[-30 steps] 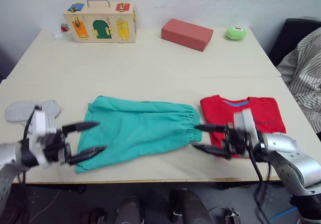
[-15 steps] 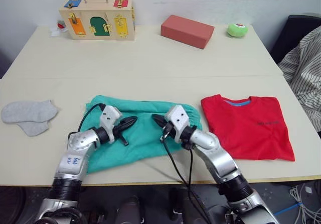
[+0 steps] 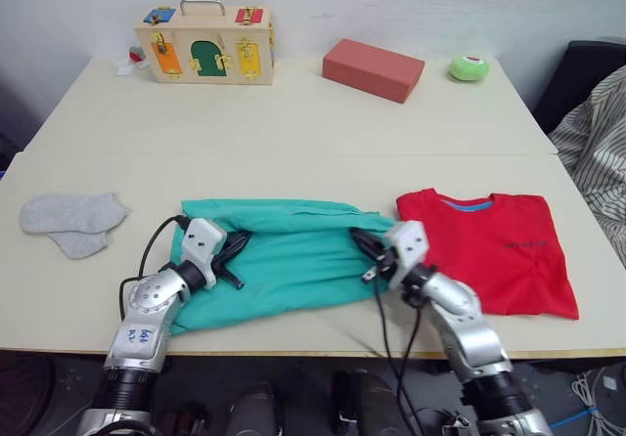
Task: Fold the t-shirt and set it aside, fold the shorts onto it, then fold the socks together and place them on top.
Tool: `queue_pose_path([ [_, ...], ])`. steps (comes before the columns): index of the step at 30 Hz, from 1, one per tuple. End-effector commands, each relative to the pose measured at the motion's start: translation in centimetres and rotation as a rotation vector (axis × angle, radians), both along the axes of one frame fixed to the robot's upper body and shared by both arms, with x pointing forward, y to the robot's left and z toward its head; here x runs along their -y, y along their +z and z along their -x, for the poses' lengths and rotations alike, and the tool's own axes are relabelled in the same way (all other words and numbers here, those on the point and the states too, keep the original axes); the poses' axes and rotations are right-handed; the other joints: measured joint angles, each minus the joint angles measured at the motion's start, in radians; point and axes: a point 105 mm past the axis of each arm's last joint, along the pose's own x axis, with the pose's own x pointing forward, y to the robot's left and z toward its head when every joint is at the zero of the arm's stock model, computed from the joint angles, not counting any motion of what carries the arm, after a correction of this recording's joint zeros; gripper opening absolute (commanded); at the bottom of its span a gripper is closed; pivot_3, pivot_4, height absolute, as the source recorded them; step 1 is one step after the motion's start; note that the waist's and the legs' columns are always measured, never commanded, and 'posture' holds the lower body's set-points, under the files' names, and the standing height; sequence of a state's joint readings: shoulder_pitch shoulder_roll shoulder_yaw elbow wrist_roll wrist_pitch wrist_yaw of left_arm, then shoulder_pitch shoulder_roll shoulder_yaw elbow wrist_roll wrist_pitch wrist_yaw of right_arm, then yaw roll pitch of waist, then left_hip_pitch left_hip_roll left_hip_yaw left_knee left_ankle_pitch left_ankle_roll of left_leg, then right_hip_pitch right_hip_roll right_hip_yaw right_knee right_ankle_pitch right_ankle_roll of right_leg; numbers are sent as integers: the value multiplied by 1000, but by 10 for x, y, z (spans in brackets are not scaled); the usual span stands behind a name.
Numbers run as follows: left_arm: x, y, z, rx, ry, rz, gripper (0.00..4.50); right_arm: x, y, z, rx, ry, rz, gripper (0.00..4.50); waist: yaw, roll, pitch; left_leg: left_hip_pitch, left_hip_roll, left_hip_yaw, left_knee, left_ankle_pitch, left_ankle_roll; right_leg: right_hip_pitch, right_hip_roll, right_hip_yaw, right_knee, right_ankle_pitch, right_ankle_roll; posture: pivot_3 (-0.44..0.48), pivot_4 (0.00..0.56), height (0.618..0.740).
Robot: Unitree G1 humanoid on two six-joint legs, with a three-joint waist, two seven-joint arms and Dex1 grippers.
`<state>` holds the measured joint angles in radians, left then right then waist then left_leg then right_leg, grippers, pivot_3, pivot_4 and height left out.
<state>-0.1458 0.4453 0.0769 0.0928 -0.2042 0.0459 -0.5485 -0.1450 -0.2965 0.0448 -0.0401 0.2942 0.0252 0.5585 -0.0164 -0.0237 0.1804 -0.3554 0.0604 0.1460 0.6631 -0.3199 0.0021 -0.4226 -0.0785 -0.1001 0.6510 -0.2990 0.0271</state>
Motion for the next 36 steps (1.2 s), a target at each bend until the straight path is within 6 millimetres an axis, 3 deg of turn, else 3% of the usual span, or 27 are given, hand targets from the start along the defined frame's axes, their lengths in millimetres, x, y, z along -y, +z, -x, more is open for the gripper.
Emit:
queue_pose_path([
  [1,-5,-21,6,-66,6,6,12,-1,29,10,36,53,-151,0,-8,3,-1,0,0,0,0,0,0,0,0,0,0,0,0,0,150,740],
  [6,12,7,12,54,-140,82,12,0,47,32,-18,111,-282,0,-9,5,-2,1,1,0,-3,1,-2,-1,1,-1,1,-1,-1,0,150,740],
  [9,20,30,16,136,-232,114,0,0,56,56,-107,210,-333,585,-8,5,-2,-3,1,0,-3,1,-1,-4,1,0,0,-1,-1,0,150,740],
  [12,25,40,19,152,-312,110,0,9,58,67,-148,175,-313,1562,-4,4,-1,-5,1,-1,-2,0,-1,-4,1,-1,-2,-1,-1,0,150,740],
  [17,31,49,21,165,-405,67,0,39,58,93,-354,78,-545,3358,-1,4,-1,-6,1,-2,-3,0,-1,-4,2,-2,-4,-1,-1,0,150,740],
  [20,34,49,21,159,-434,55,0,44,52,110,-506,69,-650,4394,-1,4,-1,-6,1,-1,-3,-1,0,-4,2,-1,-6,0,0,0,150,740],
  [22,39,45,21,143,-486,35,0,48,42,122,-588,10,-683,4480,6,3,-1,-7,1,-1,-3,-1,1,-4,2,-1,-7,0,0,0,150,740],
  [27,42,42,19,133,-515,43,0,60,37,121,-523,-139,-689,4480,12,2,0,-7,2,-1,-4,-1,1,-4,5,0,-9,1,3,0,150,740],
  [31,45,36,20,112,-551,30,0,47,24,129,-610,-132,-705,4480,16,2,0,-11,2,-2,-4,-1,1,-7,6,-1,-10,1,3,0,150,740],
  [36,48,33,22,91,-594,6,0,31,2,144,-846,-147,-788,4480,16,2,-1,-13,3,-3,-4,-1,1,-7,6,-1,-14,1,4,0,150,740],
])
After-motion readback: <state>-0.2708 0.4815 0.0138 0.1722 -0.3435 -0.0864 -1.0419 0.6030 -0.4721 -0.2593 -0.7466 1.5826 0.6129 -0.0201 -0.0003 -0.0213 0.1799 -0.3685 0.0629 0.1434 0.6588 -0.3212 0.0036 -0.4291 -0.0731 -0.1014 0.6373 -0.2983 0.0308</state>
